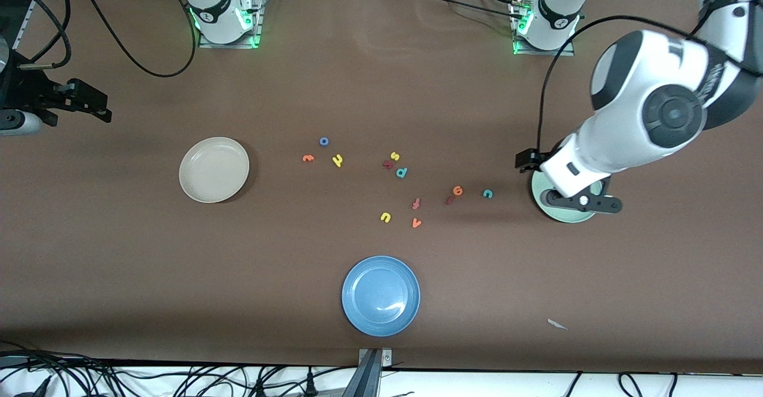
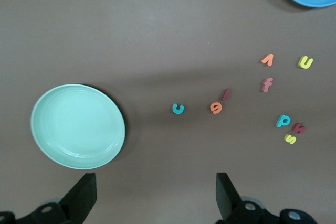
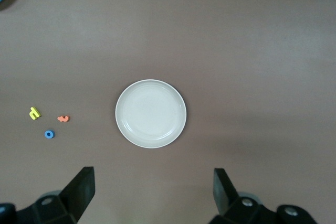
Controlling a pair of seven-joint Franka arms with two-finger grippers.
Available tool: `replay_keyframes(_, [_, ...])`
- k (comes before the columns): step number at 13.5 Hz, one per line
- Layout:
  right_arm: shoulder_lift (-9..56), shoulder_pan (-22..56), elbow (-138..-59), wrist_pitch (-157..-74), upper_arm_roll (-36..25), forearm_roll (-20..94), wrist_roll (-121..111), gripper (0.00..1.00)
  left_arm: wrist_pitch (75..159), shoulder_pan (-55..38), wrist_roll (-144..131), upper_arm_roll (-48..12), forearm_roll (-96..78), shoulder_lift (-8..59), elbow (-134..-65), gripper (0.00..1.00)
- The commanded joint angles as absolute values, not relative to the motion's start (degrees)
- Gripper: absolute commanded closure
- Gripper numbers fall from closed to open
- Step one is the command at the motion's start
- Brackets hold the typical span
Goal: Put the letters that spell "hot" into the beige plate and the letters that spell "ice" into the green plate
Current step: 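Move the left gripper over the teal c letter and lower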
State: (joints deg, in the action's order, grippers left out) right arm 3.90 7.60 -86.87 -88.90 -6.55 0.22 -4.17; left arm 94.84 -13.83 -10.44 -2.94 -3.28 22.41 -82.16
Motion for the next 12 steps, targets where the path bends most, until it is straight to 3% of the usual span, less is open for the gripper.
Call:
replay_keyframes(1, [4.39,7.21,-85.61,-88.59,-6.42,0.44,-3.96,0.00,103.32,-14.41,-10.99,-2.63,-6.68,19.44,-92.68,0.00])
replay_keyframes(7, [4.48,7.21,-85.61,-88.59,-6.42,0.44,-3.96,0.00,123.19,-14.77,-11.51,-5.18,-6.68,19.42,-110.55,0.01])
replay_keyframes(12, [4.39,7.21,-85.61,-88.59,-6.42,0.44,-3.96,0.00,133.15,-15.12,-11.34,-5.36,-6.59,28.02,-110.13,0.04])
